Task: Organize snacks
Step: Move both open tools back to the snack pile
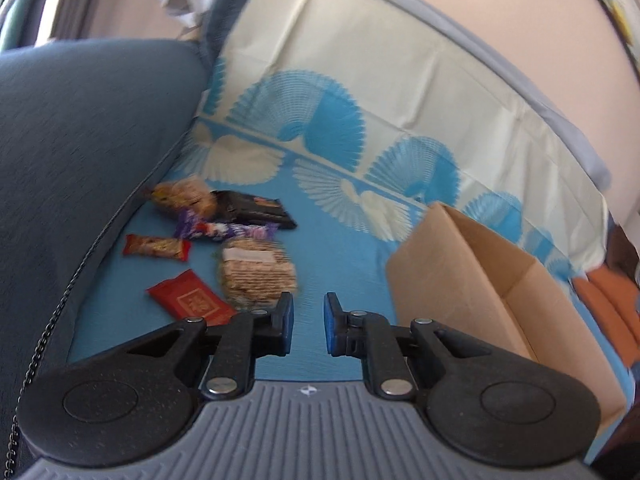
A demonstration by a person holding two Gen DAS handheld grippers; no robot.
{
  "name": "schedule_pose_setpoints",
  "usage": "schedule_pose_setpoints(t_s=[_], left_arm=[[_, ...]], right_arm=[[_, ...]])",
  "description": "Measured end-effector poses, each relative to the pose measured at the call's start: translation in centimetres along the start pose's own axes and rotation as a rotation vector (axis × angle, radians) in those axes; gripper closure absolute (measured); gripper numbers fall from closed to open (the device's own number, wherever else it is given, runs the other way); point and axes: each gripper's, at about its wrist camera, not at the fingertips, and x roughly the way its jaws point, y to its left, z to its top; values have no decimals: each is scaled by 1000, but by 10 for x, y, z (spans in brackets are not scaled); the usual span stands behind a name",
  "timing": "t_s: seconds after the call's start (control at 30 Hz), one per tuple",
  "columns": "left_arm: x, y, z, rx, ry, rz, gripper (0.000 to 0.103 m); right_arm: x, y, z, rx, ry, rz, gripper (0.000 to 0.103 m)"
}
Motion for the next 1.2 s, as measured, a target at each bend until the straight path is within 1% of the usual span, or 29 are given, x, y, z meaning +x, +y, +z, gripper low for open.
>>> schedule_pose_setpoints(t_s=[0.03,0.07,0.17,0.23,0.3,0.33,0.47,0.6,0.7,0.8,0.87,0.93,1.03,1.07,1.1,1.13,1.17,1.2], left_arm=[[4,6,1,-33,5,23,85],[8,11,2,-59,11,50,82],[21,21,3,-94,35,147,66],[30,22,3,-73,43,215,56],[39,19,1,-40,58,266,29],[43,18,0,-22,66,286,25],[62,10,-5,58,94,364,16],[84,7,-11,110,139,425,15],[93,6,-14,133,152,464,15],[95,5,-16,158,146,464,16],[98,3,-18,193,147,480,16],[96,3,-18,207,142,486,20],[93,5,-16,213,131,510,37],[92,6,-15,208,128,518,46],[90,8,-13,197,125,523,53],[88,10,-12,184,123,526,57],[86,14,-11,166,123,529,64],[84,16,-10,149,121,533,70]], right_arm=[[1,5,1,-7,-2,-1,29],[2,9,1,-10,-4,2,29],[6,20,1,-17,9,29,29],[8,28,1,-27,16,48,29],[10,36,1,-40,21,67,29],[10,40,1,-48,24,75,29],[11,49,3,-59,33,99,28],[13,54,5,-50,47,107,28],[13,58,6,-51,51,113,26],[14,64,6,-62,56,120,25],[15,68,6,-72,61,123,24],[17,72,4,-79,68,124,24],[20,78,3,-88,75,126,24],[21,79,3,-93,76,126,24],[21,81,3,-99,77,127,24],[22,83,2,-106,77,129,23],[23,85,1,-116,77,128,23],[24,87,0,-126,77,126,23]])
